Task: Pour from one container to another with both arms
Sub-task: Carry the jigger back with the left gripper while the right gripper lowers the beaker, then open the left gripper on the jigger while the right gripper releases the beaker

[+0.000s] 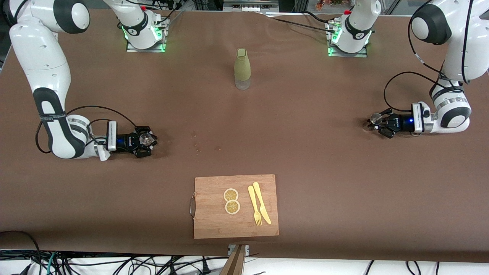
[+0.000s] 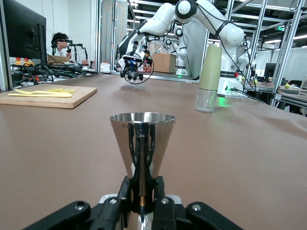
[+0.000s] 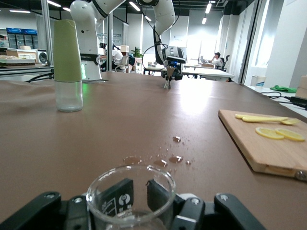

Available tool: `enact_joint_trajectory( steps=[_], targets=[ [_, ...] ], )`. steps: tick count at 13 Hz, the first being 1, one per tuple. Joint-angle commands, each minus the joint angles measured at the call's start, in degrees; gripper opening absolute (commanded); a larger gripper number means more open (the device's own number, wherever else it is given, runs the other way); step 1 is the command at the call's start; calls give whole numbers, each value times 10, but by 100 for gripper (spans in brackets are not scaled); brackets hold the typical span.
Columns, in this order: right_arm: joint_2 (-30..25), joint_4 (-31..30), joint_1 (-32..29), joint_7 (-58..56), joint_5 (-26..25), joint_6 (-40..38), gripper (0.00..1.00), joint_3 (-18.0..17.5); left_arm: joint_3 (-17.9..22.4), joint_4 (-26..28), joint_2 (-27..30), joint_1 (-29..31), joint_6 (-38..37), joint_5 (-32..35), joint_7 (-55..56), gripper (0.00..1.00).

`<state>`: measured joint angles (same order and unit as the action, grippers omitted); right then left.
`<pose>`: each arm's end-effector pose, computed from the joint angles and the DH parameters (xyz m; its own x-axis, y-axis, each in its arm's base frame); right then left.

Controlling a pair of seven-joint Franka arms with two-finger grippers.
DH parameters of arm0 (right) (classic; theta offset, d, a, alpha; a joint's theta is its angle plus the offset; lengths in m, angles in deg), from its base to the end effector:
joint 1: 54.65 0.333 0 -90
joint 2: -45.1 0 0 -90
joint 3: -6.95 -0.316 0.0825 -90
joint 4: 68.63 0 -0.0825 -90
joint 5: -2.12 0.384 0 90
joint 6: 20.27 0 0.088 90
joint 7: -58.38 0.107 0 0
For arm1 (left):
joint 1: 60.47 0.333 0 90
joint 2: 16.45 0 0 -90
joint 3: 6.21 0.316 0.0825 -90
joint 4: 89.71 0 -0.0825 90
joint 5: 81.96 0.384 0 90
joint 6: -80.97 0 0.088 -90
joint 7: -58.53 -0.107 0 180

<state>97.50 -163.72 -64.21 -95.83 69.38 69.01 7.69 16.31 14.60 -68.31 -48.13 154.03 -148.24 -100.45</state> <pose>0.5959 -0.0065 0.0844 -0.1105 0.1898 0.9756 0.9796 0.1864 0.0747 0.4773 0.1950 0.0716 0.0907 -0.1779 0.9799 -0.9952 0.0187 0.0955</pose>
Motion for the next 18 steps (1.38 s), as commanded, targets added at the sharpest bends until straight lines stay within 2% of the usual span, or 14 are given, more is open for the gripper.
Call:
enact_joint_trajectory(
  steps=[1,2,3,4,5,7,9,12,15,16,17,18],
  targets=[
    [3,-10,-10,-10,-1,29,23,-7,7,-25,-34,-1,-5,4,-109,30],
    [9,-12,-11,-10,-1,33,24,-7,8,-41,-34,-1,-5,10,-106,39],
    [15,-12,-12,-11,-2,34,24,-4,8,-53,-34,0,-5,12,-100,58],
    [17,-13,-12,-11,-2,34,24,-3,9,-57,-34,0,-5,12,-92,88],
    [17,-13,-13,-11,-3,34,25,-3,9,-58,-34,0,-5,12,-89,100],
    [17,-12,-13,-10,-2,34,28,-3,11,-63,-30,0,-5,14,-58,100],
    [17,-12,-15,-8,-1,34,34,-3,21,-104,-28,0,-4,40,6,100],
    [17,-10,-19,-8,-1,34,46,-2,29,-128,-3,-2,0,111,179,100],
    [15,-5,-19,-6,0,30,49,3,24,-175,35,-25,15,190,391,100],
    [15,-4,-20,-7,1,29,72,7,24,-177,53,-30,23,202,466,100],
    [15,0,-20,-8,2,29,100,8,22,-178,67,-33,24,217,546,100],
    [15,0,-20,-7,2,28,100,8,22,-181,81,-35,24,225,634,100]
  ],
)
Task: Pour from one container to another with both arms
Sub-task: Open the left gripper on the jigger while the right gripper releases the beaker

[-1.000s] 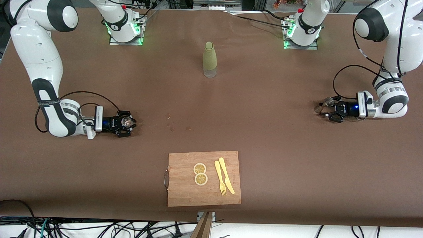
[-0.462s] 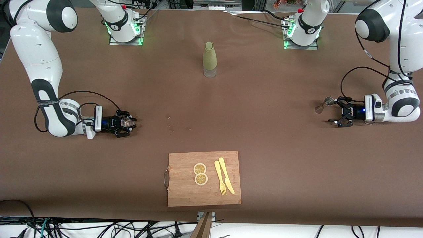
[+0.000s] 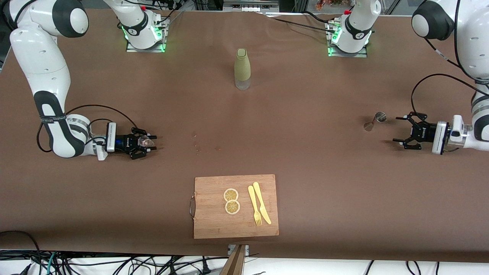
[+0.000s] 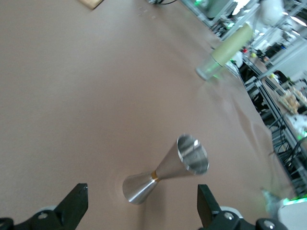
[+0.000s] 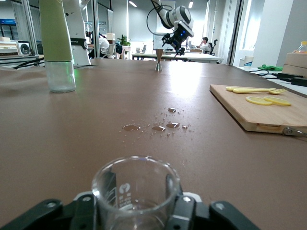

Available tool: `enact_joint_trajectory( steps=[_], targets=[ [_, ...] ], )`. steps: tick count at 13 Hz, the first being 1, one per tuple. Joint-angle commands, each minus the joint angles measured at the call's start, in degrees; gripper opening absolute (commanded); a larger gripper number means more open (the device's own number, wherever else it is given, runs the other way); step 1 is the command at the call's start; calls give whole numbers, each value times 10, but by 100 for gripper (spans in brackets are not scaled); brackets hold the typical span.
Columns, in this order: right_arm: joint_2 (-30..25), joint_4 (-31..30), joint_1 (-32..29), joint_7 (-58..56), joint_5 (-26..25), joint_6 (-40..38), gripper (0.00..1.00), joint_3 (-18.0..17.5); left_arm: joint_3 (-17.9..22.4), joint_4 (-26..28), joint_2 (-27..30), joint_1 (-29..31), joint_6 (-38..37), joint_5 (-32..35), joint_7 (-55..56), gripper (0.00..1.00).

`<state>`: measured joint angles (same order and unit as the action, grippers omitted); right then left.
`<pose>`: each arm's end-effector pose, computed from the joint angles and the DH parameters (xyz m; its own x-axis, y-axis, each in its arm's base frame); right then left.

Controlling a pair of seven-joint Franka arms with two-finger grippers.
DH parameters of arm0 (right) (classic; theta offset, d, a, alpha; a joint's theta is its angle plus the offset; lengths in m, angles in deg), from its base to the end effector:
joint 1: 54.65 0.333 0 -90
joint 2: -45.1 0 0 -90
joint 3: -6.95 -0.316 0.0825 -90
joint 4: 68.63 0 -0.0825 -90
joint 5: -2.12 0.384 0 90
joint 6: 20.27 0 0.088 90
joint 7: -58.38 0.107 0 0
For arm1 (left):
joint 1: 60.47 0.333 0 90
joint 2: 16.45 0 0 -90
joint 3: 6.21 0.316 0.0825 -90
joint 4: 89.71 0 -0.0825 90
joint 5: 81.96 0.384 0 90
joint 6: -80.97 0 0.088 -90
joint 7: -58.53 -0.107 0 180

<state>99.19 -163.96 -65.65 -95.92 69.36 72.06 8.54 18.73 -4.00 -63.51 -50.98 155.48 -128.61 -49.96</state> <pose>0.5891 -0.0333 0.0611 -0.0772 0.2446 0.9665 0.9902 0.1316 0.0458 0.5703 0.2338 0.1929 0.5823 -0.5987 0.5499 -0.7538 -0.1444 0.6411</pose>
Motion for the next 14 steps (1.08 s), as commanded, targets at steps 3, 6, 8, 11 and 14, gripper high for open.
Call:
enact_joint_trajectory(
  steps=[3,6,8,11,14],
  targets=[
    [-2,6,-7,-7,2,-1,100,5,-34,4,95,-32,24,54,365,100],
    [-2,18,-9,-7,-3,-3,100,19,-99,4,176,-54,69,126,607,100],
    [-4,23,-9,-7,-17,-9,100,35,-135,4,218,-63,79,175,740,100],
    [-19,45,-12,-5,-31,-18,100,52,-144,4,277,-106,88,246,868,100],
    [-76,44,-16,25,-34,10,100,64,-189,8,364,-124,82,355,876,100]
  ],
)
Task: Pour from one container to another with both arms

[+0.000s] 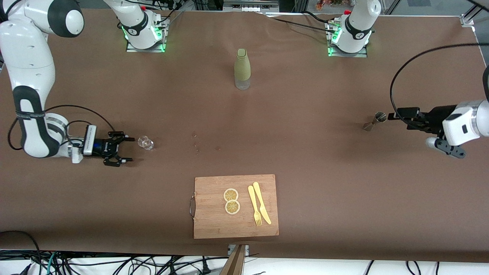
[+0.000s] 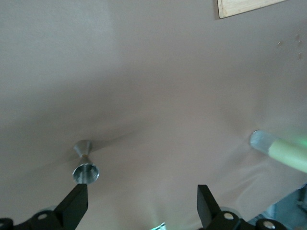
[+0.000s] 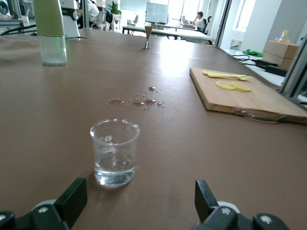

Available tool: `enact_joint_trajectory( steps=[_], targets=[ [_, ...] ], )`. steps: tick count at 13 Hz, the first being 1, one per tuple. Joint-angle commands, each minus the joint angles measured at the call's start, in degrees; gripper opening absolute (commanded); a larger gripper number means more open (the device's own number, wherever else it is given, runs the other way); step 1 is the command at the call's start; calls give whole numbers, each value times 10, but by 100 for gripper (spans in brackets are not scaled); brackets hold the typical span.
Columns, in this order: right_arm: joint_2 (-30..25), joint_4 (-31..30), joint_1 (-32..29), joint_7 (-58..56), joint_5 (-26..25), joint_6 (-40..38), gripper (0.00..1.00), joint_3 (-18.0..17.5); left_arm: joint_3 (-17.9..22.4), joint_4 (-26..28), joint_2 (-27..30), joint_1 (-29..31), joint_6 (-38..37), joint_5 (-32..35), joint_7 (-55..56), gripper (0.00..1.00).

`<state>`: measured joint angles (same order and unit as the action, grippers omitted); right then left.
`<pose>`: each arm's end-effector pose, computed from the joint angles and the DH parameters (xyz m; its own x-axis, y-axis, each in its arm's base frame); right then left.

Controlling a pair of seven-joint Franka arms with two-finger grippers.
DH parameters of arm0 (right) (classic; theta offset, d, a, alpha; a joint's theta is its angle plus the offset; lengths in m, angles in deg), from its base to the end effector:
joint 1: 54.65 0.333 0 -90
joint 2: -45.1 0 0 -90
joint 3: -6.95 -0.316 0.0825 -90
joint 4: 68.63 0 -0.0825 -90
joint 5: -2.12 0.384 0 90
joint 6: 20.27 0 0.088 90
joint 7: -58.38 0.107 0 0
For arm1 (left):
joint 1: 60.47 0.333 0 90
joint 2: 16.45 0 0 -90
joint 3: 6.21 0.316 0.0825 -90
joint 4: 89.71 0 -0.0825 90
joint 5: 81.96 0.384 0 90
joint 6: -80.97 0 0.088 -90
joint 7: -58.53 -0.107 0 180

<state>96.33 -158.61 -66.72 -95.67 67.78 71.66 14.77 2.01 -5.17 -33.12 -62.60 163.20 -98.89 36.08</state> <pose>0.6215 -0.1146 0.1147 -0.1651 0.3710 0.9138 0.9858 0.0902 0.1414 0.6124 0.0205 0.4937 0.9321 -0.3020 -0.2000 -0.2202 -0.9108 0.3492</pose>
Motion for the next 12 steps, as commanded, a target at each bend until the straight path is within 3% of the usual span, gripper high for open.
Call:
enact_joint_trajectory(
  steps=[1,2,5,7,10,12],
  targets=[
    [-70,-10,-4,36,-25,22,100,4,-25,18,81,-8,5,75,15,100],
    [-101,-14,-4,58,-39,33,100,6,-25,20,100,-8,4,76,15,100],
    [-204,-34,1,199,-167,81,100,5,-30,21,151,-17,-9,127,21,100],
    [-265,-59,19,323,-235,84,100,4,-34,22,161,-24,-36,127,120,100],
    [-362,-94,53,531,-354,106,100,2,-70,21,174,-32,-72,124,302,100],
    [-424,-109,77,692,-429,105,100,-1,-70,29,163,-24,-34,119,302,100]
  ],
)
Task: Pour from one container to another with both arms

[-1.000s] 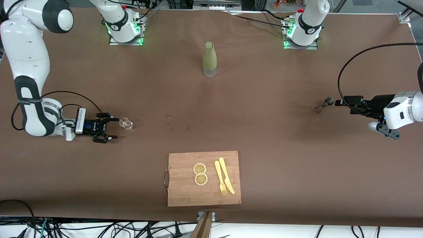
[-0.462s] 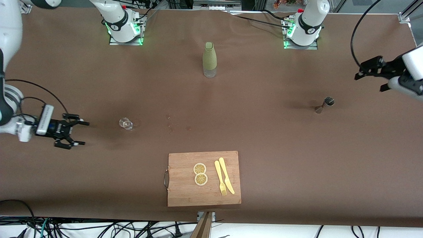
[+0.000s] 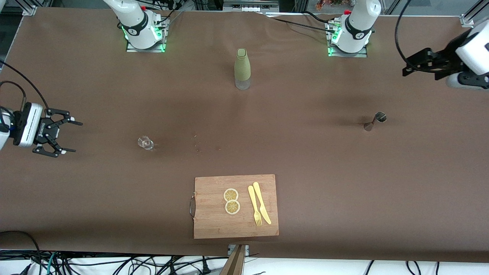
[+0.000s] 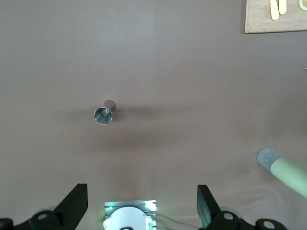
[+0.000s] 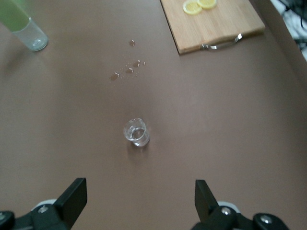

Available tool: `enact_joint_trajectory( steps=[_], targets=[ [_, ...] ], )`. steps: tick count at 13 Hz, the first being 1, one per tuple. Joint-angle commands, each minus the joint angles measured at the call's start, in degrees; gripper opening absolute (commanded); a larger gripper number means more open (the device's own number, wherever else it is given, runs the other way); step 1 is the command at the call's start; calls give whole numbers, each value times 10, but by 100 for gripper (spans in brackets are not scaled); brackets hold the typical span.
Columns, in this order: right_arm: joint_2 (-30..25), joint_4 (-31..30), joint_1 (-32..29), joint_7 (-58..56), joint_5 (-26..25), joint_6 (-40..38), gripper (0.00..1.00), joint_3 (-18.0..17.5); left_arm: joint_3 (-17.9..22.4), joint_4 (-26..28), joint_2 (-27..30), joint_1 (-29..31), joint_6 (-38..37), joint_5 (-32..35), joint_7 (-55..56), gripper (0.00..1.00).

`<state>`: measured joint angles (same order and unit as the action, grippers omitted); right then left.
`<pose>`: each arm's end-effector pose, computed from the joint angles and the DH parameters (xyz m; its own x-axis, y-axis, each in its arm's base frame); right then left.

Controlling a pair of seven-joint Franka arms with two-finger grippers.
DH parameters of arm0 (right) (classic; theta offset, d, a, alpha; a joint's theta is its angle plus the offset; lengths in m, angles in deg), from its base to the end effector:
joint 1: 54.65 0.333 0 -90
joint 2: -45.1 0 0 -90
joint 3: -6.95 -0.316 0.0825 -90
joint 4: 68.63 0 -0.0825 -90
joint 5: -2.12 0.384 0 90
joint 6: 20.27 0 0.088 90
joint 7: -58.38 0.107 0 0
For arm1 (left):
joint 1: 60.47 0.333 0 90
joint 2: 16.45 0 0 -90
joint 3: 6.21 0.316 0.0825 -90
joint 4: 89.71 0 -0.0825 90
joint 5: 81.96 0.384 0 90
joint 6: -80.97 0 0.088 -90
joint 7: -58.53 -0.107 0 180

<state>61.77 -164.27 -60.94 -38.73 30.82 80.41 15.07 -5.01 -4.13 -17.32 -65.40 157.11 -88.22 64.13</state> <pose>0.6173 -0.1067 0.4301 0.2764 0.8582 0.4325 0.9601 -0.2266 -0.1639 0.5308 -0.0484 0.6335 0.9823 0.0072 -0.1873 0.0246 -0.9956 0.0907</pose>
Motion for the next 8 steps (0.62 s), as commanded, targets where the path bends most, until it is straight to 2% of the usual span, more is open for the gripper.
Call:
enact_joint_trajectory(
  steps=[1,4,7,8],
  targets=[
    [-103,-53,34,202,-96,14,100,-4,0,19,5,1,55,13,15,100],
    [-161,-52,55,423,-189,-16,100,-27,-1,21,7,1,62,13,-5,100],
    [-204,-41,98,641,-261,-50,100,-31,-3,31,10,17,63,14,-17,100],
    [-217,-36,107,702,-288,-52,100,-39,-17,30,8,29,66,21,-43,100]
  ],
)
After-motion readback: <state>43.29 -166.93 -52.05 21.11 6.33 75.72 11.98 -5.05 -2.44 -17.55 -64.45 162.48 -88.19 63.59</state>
